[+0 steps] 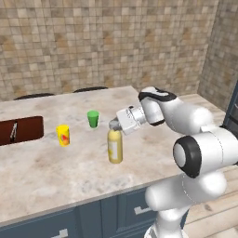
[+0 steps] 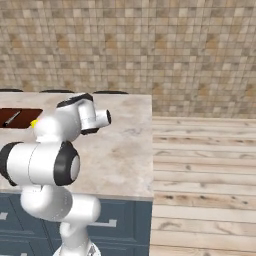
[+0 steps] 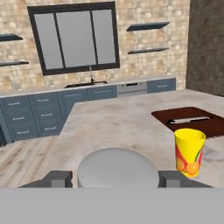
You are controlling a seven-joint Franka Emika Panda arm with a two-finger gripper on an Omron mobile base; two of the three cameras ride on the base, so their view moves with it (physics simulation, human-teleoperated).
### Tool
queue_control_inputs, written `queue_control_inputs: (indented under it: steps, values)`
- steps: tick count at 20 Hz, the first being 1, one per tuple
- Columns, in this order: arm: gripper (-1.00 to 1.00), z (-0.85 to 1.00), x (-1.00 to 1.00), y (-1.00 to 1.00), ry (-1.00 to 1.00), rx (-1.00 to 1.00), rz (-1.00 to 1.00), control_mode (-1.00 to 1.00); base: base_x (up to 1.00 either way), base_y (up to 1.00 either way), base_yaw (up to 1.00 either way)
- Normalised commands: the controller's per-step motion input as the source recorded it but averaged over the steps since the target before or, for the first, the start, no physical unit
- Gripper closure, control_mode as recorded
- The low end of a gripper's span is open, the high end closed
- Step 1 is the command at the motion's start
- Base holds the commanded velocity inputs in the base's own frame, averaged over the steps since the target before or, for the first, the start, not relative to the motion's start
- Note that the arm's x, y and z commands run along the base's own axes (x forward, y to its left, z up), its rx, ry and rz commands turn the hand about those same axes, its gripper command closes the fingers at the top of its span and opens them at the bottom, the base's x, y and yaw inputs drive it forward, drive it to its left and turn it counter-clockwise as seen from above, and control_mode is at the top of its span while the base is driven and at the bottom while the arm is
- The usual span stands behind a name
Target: Place the drinks on the dining counter in a tight cluster.
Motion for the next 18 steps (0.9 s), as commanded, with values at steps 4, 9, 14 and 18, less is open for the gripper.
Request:
queue_control_inputs:
  steps: [4, 9, 14, 18]
  values:
    - [1.00, -0.27, 0.25, 0.22, -0.02, -0.05, 0.00, -1.00, 0.00, 0.00, 0.00]
    - [1.00, -0.23, 0.16, 0.19, -0.07, -0.10, 0.00, -1.00, 0.00, 0.00, 0.00]
    - [1.00, -0.30, 0.02, 0.09, -0.14, -0.06, 0.00, -1.00, 0.00, 0.00, 0.00]
    - [1.00, -0.37, -0.32, -0.03, -0.15, -0.03, -0.02, -1.00, 0.00, 0.00, 0.00]
